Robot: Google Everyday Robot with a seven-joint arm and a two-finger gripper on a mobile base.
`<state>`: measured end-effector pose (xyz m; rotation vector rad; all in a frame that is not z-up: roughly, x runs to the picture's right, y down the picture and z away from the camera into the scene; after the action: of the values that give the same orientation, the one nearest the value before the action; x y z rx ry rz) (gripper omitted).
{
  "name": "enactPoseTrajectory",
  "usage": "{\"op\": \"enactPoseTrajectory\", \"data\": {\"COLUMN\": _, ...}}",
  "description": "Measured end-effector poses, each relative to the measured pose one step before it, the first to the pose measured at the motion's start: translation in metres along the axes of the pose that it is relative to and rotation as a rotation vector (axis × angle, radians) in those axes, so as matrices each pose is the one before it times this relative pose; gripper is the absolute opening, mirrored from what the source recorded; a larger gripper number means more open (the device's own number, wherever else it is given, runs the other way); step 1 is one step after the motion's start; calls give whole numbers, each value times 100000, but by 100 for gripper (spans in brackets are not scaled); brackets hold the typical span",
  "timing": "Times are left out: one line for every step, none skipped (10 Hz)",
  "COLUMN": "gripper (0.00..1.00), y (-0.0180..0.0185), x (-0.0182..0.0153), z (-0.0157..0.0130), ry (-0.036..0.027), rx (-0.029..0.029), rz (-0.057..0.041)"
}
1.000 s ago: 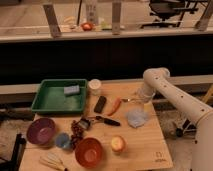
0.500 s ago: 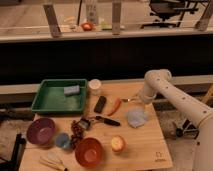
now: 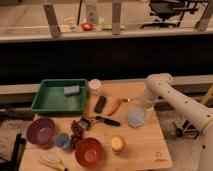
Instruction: Place towel in table surface
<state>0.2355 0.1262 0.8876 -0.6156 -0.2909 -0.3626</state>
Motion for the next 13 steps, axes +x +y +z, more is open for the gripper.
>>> {"op": "enactPoseTrajectory", "data": {"gripper": 80, "y": 333, "x": -37, "z": 474, "ry": 237, "rx": -896, "rz": 151}}
{"op": "enactPoseTrajectory", "data": {"gripper": 80, "y": 211, "x": -61, "z": 399, "ry": 248, "rx": -808, "rz": 14}}
{"op": "enactPoseTrajectory", "data": {"gripper": 80, "y": 170, "x": -45, "z": 382, "ry": 342, "rx": -804, "rz": -64}}
{"op": "enactPoseTrajectory", "data": {"gripper": 80, "y": 213, "x": -22, "z": 518, "ry": 153, "rx": -908, "rz": 69}}
{"op": "enactPoseTrajectory", "data": {"gripper": 80, "y": 146, "x": -55, "z": 340, "ry": 44, "rx": -609, "rz": 9}}
{"op": "enactPoseTrajectory", "data": {"gripper": 79, "y": 132, "x": -45, "z": 277, "ry": 6, "rx": -498, "rz": -5}}
{"op": "enactPoseTrajectory", "data": {"gripper": 72, "y": 188, "x": -24, "z": 274, "ry": 42, "rx": -530, "rz": -23}}
{"op": "enactPoseTrajectory", "data": {"gripper": 65, "y": 93, "x": -24, "z": 134, "ry": 9, "rx": -264, "rz": -50}}
{"op": "enactPoseTrajectory", "data": {"gripper": 54, "y": 74, "x": -7, "z": 80, "ry": 78, "rx": -225, "rz": -69}}
{"op": "enactPoseTrajectory", "data": {"gripper": 41, "y": 159, "x": 46, "z": 25, "ry": -109, "rx": -310, "rz": 180}}
{"op": "enactPoseTrajectory", "data": {"gripper": 33, "y": -58, "x": 2, "z": 26, "ry": -43, "rx": -168, "rz": -313}}
{"op": "enactPoseTrajectory", "data": {"gripper": 22, "y": -57, "x": -59, "z": -20, "ry": 79, "rx": -514, "rz": -611}}
{"op": "enactPoseTrajectory", "data": {"gripper": 14, "y": 48, "x": -14, "z": -74, "ry": -4, "rx": -237, "rz": -97}}
